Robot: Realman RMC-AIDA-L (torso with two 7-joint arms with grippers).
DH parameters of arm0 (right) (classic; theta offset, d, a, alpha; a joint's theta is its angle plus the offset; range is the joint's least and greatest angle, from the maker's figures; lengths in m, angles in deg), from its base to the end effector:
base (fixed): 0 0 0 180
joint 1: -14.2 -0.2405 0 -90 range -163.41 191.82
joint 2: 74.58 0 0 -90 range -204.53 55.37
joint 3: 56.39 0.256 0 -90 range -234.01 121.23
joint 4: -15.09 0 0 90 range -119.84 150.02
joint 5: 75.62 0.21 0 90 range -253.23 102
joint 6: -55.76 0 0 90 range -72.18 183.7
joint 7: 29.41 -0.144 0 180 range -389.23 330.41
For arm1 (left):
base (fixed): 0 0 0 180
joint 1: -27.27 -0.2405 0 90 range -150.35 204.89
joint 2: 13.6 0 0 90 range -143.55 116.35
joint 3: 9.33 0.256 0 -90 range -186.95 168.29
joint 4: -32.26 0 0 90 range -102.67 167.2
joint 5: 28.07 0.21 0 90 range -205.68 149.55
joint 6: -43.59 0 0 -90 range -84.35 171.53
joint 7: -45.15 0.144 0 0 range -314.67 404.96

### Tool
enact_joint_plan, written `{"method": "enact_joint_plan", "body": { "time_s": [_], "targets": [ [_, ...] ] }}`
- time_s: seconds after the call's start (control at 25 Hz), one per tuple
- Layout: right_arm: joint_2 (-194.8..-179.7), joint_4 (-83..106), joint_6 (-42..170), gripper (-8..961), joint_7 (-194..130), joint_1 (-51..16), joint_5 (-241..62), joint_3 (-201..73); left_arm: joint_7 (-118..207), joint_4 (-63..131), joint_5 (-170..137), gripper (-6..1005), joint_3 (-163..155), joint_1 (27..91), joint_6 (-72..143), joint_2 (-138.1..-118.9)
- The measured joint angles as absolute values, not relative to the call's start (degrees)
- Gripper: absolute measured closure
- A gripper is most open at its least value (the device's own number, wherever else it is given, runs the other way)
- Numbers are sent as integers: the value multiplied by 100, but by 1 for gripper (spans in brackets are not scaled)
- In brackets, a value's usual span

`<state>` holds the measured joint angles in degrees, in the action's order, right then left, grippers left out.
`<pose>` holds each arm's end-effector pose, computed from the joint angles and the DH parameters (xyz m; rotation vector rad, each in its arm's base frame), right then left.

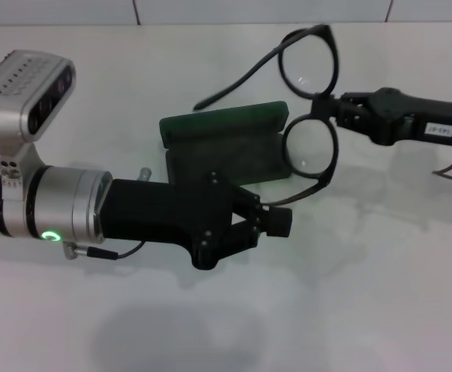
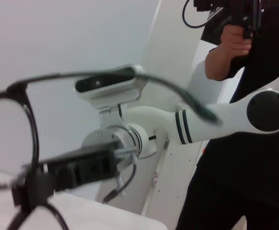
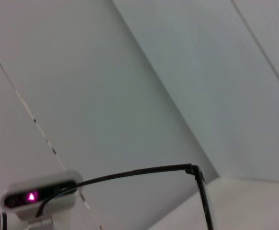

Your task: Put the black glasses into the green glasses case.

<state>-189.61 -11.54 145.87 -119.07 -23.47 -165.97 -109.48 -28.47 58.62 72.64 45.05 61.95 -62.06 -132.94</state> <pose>0.2001 0.3579 -0.0009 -2.7302 0.8285 1.1254 -0.1998 0.2871 -0.0354 2.7387 0.3910 1.0513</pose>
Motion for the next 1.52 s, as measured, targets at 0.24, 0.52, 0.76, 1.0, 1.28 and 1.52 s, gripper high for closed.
{"method": "enact_joint_plan", "body": {
  "time_s": [0.24, 0.52, 0.76, 1.0, 1.28, 1.52],
  "targets": [
    [-18977, -1153, 14462, 887, -11900, -2425, -16598, -11353, -2878, 5863, 7087, 999, 4498, 6224, -6205, -13281],
    [-18980, -1200, 14605, 887, -11836, -2499, -16598, -11829, -2936, 5863, 6998, 997, 4498, 6375, -6189, -13282],
    [-18980, -1207, 14788, 886, -11798, -2543, -16597, -11948, -3023, 5863, 6991, 996, 4500, 6471, -6164, -13299],
    [-18980, -1212, 14951, 886, -11760, -2589, -16597, -11968, -3033, 5863, 6979, 995, 4498, 6479, -6146, -13304],
    [-18988, -1222, 15079, 886, -11756, -2649, -16598, -12087, -3127, 5882, 6975, 994, 4498, 6493, -6078, -13304],
    [-18989, -1224, 15127, 886, -11756, -2657, -16601, -12097, -3131, 5892, 6975, 993, 4498, 6497, -6074, -13304]
  ]
}}
